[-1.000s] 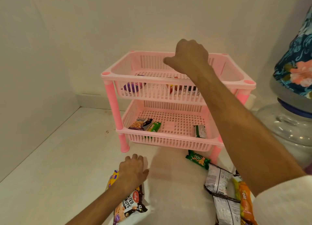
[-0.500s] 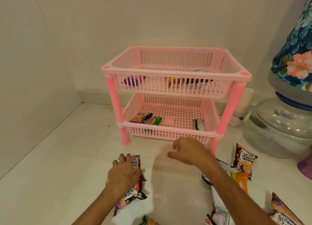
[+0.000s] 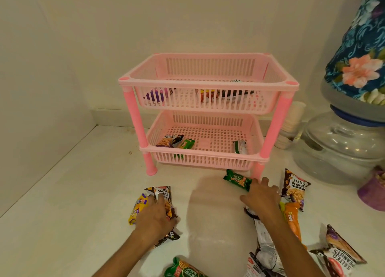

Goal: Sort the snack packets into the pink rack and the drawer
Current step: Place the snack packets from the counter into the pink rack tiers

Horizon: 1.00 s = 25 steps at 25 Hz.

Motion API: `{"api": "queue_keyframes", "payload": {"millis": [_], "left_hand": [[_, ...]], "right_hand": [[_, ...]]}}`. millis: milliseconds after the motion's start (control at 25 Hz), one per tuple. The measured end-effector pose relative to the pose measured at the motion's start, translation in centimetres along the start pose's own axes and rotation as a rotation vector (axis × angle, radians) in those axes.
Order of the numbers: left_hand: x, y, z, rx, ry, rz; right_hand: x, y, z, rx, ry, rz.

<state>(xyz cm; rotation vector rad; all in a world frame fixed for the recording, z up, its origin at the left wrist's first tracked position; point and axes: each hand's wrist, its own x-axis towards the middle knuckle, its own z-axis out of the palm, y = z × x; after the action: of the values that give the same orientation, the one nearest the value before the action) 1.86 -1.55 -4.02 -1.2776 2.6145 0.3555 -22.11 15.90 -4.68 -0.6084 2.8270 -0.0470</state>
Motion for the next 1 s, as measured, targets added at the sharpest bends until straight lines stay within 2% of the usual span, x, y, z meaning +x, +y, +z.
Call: {"api": "queue_keyframes", "payload": {"millis": [360,560,760,880,1000], "left_hand": [[0.1,-0.1,-1.6,-0.023,-0.032,0.026],[0.1,0.2,-1.9,0.062,-0.031,0.051],[-0.6,1.0,-3.5,0.036,-0.013,0.104],[-1.2,1.8,-5.9,-0.025,0.052,0.167],[-1.4,2.9,-9.1,-0.149,0.193,0.248]], "right_hand": [[-0.8,1.1,2.1,0.094,0.005,-0.017],[-0.8,0.5,-0.2,0.081,-0.046,-0.075],[-1.9,-0.8,-5.2,0.128,-0.062,-0.212],[-2.8,-1.9,-8.6,0.192,-0.027,-0.313],[-2.4,-3.3,-11.3,0.193,0.045,-0.378]]}}
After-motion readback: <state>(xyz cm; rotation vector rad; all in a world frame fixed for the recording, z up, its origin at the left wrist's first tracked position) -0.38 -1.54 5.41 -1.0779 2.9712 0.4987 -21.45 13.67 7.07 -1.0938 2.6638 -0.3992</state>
